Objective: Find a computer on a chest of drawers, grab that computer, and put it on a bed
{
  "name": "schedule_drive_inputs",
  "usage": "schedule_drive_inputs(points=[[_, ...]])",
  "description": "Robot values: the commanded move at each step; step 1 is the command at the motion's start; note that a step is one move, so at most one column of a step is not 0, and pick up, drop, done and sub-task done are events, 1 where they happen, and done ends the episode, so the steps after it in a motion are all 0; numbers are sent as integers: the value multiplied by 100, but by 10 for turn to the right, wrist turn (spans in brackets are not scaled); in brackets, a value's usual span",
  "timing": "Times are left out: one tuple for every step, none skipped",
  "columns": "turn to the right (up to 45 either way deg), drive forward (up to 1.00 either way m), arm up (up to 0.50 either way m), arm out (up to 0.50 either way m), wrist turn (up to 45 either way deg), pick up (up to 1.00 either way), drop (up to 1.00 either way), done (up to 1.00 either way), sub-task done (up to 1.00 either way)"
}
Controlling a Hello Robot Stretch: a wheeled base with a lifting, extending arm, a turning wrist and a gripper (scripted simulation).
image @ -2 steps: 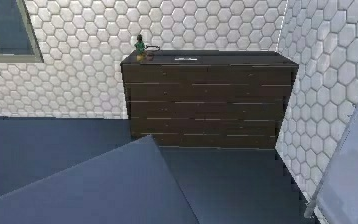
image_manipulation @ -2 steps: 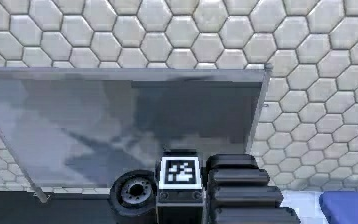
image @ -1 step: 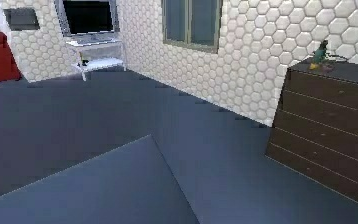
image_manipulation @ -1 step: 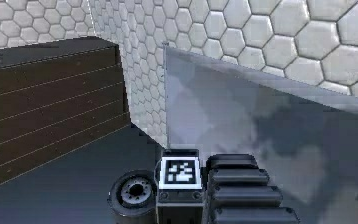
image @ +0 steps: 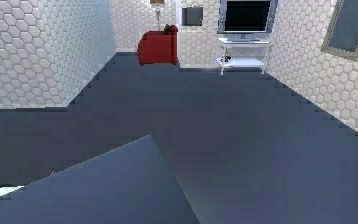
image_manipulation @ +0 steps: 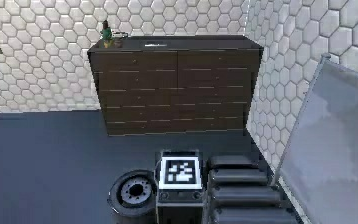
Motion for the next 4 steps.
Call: schedule_drive_inputs(points=[[0,5,0,0,0,0,0,0,0],[450,0,0,0,0,0,0,0,0],[450,0,0,0,0,0,0,0,0],[450,0,0,0,0,0,0,0,0]])
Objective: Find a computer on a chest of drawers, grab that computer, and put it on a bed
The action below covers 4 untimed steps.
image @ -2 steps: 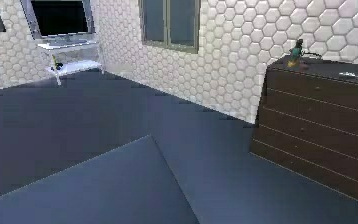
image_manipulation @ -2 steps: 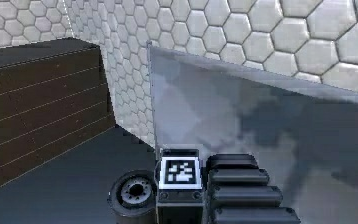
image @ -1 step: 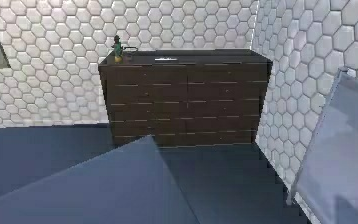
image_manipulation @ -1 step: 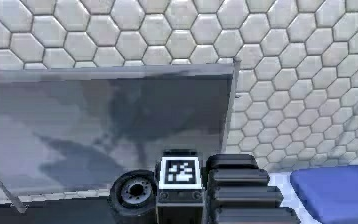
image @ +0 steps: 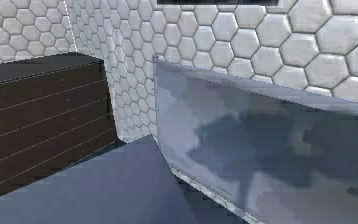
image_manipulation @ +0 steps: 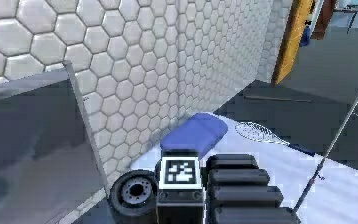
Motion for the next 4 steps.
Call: schedule_drive_inputs(points=[[390,0,0,0,0,0,0,0,0],[0,0,0,48,0,0,0,0,0],[0,0,0,0,450,0,0,0,0],[0,0,0,0,450,0,0,0,0]])
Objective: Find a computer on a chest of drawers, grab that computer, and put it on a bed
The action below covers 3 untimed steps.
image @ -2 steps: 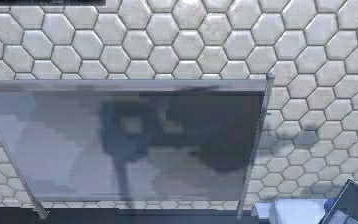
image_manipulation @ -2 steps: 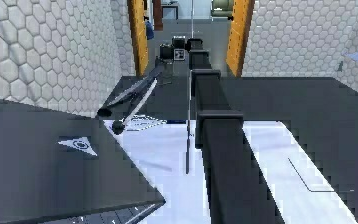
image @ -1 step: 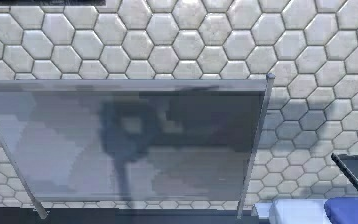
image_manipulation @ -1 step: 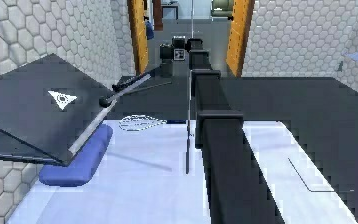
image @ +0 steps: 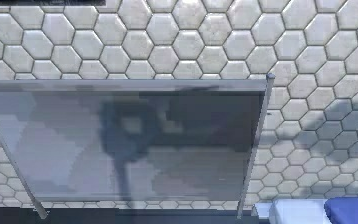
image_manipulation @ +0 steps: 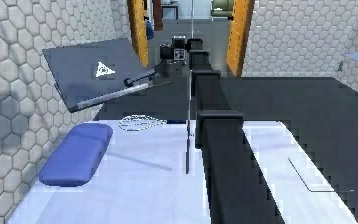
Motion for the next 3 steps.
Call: schedule_drive_inputs(points=[[0,0,0,0,450,0,0,0,0],[0,0,0,0,60,0,0,0,0],[0,0,-46,0,0,0,0,0,0]])
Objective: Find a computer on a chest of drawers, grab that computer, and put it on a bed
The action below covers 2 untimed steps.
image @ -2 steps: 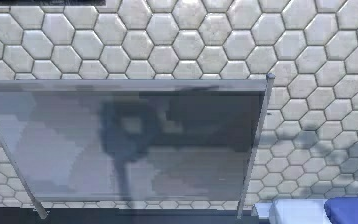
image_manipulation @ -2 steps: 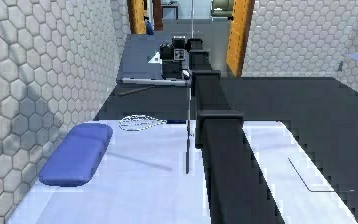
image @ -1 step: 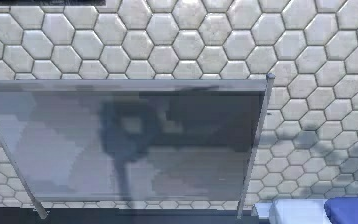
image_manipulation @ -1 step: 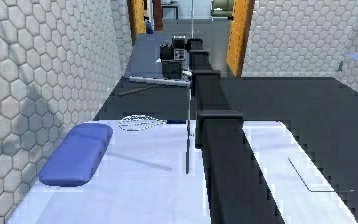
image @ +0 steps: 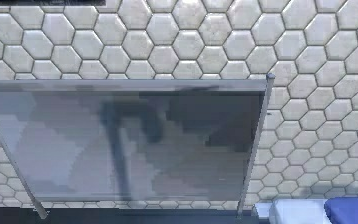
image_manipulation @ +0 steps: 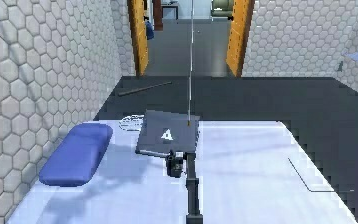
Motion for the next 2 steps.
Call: schedule_drive_inputs(points=[[0,0,-32,0,0,0,0,0,0],[0,0,0,0,0,0,100,0,0]])
